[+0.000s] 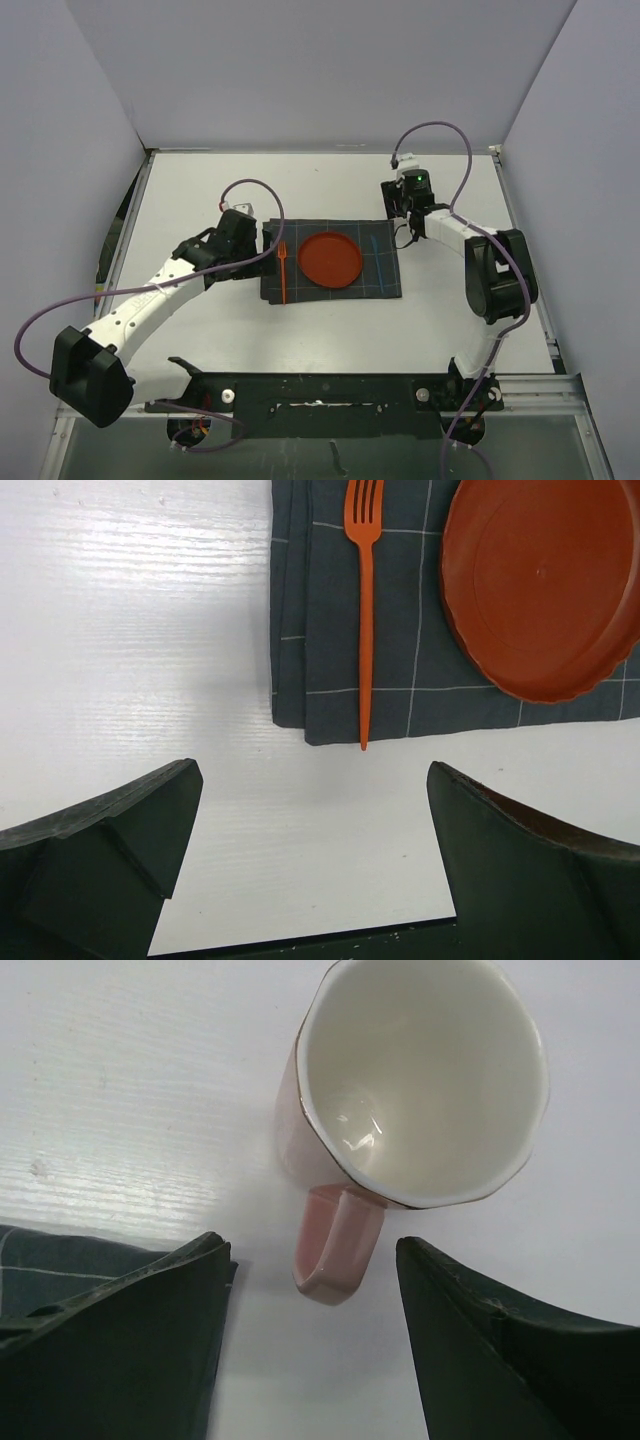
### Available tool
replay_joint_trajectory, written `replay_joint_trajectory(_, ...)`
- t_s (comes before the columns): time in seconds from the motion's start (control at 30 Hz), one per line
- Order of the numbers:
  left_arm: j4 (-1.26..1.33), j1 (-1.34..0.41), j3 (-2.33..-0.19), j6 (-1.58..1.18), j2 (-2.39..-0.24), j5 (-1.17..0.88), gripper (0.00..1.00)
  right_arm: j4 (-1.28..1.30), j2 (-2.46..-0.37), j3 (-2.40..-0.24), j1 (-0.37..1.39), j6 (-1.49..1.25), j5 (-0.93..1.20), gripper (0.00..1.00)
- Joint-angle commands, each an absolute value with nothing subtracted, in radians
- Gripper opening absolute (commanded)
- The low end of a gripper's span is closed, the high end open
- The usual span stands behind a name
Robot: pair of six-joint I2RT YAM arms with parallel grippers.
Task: Set the dinner table for one person
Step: Pick up the cup at the center of the board.
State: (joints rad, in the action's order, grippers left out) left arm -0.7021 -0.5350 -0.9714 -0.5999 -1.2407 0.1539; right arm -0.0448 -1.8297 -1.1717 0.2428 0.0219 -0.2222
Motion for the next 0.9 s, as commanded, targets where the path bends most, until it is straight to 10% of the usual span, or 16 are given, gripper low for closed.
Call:
replay_joint_trajectory(0.0, -0.718, -0.547, -1.001, -0.611, -1.187, 0.187, 0.98, -0.141, -1.855, -1.199, 0.245, 0.042, -0.257, 0.67)
replay_joint_trajectory(0.33, -0.728, -0.555, -0.984, -0.628, -1.173, 0.181, 0.98, -0.152, -1.874, -1.222, 0.241, 0.062, -0.246, 0.32)
replay_joint_trajectory(0.87, -0.673, -0.58, -0.982, -0.642, -1.224, 0.16, 0.98, -0.155, -1.811, -1.201, 0.188, 0.093, -0.237, 0.32)
